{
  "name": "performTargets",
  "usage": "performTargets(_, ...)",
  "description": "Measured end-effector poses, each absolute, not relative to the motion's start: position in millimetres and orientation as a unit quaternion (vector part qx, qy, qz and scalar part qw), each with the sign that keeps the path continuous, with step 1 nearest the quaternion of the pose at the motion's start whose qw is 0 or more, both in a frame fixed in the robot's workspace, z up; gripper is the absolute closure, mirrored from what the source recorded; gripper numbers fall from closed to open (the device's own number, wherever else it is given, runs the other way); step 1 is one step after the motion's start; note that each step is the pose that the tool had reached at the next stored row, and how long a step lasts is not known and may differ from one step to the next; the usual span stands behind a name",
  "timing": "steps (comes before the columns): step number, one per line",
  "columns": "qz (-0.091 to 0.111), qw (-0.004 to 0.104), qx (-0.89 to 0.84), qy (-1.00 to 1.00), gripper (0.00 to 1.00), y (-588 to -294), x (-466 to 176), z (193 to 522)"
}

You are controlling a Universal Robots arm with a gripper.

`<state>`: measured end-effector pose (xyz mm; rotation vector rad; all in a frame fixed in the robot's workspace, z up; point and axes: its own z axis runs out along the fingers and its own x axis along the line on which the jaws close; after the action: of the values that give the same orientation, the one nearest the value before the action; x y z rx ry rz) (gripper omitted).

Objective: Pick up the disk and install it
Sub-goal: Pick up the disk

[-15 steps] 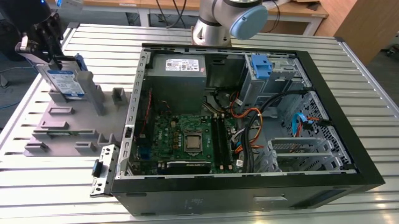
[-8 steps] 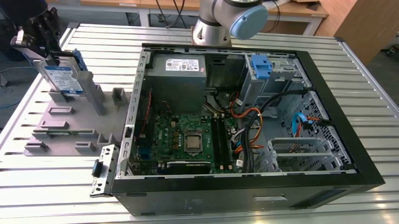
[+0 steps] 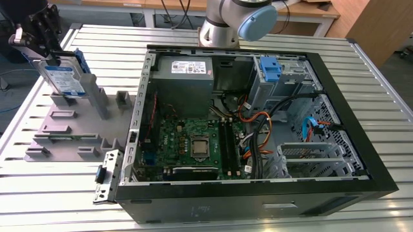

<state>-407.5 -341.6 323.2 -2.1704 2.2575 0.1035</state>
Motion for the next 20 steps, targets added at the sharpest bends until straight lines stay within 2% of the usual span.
performTargets(20, 0.033, 0.004, -0.693, 0.720, 0.65, -341.6, -407.4, 332.9)
